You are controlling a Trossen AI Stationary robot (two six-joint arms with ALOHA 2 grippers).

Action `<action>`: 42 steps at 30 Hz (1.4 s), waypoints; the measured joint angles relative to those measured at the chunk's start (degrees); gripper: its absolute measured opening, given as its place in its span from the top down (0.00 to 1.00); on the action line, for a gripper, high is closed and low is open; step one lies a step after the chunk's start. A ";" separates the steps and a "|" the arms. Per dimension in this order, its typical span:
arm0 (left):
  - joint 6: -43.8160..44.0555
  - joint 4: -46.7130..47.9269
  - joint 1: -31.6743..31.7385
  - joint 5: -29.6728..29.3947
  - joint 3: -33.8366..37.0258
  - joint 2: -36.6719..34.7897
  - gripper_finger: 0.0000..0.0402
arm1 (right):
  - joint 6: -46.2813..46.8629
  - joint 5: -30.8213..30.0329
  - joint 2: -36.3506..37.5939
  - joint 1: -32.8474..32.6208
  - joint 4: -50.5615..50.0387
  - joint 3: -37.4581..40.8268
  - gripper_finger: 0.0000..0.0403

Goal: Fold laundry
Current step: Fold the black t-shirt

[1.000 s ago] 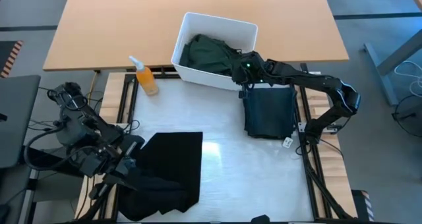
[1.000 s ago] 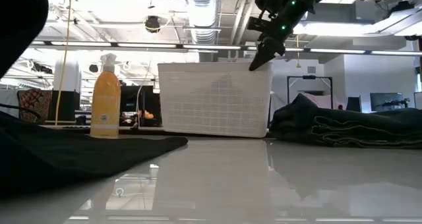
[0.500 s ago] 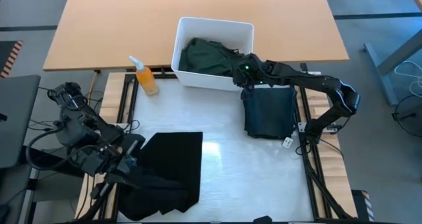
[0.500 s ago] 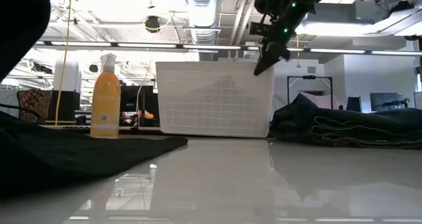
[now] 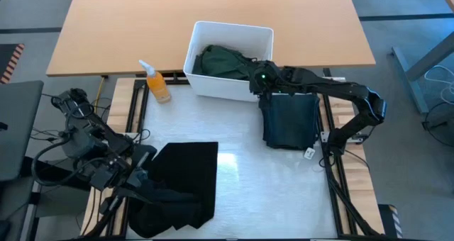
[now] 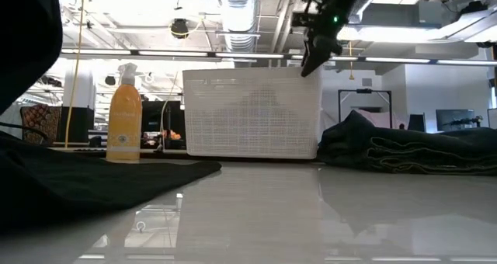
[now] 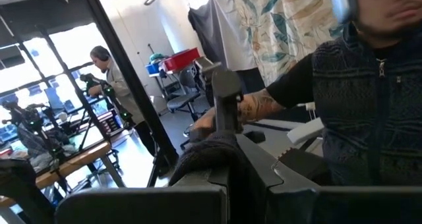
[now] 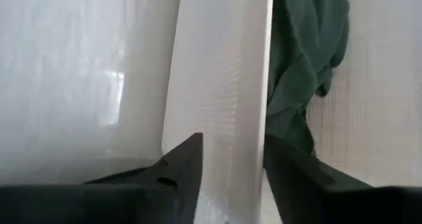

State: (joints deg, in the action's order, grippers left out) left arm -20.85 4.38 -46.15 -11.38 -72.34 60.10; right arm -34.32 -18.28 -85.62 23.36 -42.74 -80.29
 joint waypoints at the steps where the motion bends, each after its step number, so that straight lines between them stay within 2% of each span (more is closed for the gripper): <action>1: -0.02 0.09 0.00 0.00 0.00 0.00 1.00 | 0.37 0.00 0.00 -0.35 -1.29 -1.13 0.51; 6: 0.43 0.18 0.00 0.00 0.00 0.00 1.00 | 3.23 0.00 0.00 -2.64 -7.71 -7.33 0.43; 12: 0.55 0.22 0.00 0.00 0.00 0.00 1.00 | 10.11 1.76 0.02 -7.42 -15.62 -14.21 0.41; 14: 1.04 0.32 0.00 0.01 0.00 0.00 1.00 | 13.12 6.30 0.29 -9.30 -18.21 -14.90 0.41; 16: 1.71 0.70 0.00 0.02 0.00 0.00 1.00 | 16.64 13.70 0.35 -11.08 -19.68 -14.58 0.41; 19: 2.22 1.51 0.00 0.04 0.00 0.00 1.00 | 21.51 23.09 0.37 -14.58 -18.22 -10.92 0.41; 22: 3.68 1.54 0.00 0.14 0.00 0.00 1.00 | 24.75 24.54 0.35 -20.13 -9.46 -3.96 0.42; 26: 10.02 5.42 0.00 0.43 -0.04 0.00 1.00 | 26.07 23.86 0.16 -28.35 13.80 9.08 0.44; 28: 17.29 9.68 0.00 0.52 -0.04 0.00 1.00 | 26.39 23.49 -0.08 -32.00 26.45 15.18 0.45; 33: 39.12 17.69 -0.09 0.13 1.40 0.00 1.00 | 25.27 15.36 -2.44 -37.35 58.89 26.72 0.46; 36: 50.53 19.72 -0.20 0.07 3.48 0.02 1.00 | 25.43 16.62 -7.57 -37.14 66.61 26.80 0.46; 39: 61.26 21.83 -0.22 0.09 5.26 0.01 1.00 | 25.91 16.78 -13.92 -35.13 66.02 23.41 0.46; 42: 67.79 23.19 -0.21 0.04 6.94 0.03 1.00 | 26.76 16.74 -20.58 -31.30 64.27 18.31 0.46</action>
State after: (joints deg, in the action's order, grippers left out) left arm 46.94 27.57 -46.36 -11.34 -65.40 60.13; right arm -7.56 -1.54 -106.20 -7.94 21.53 -61.98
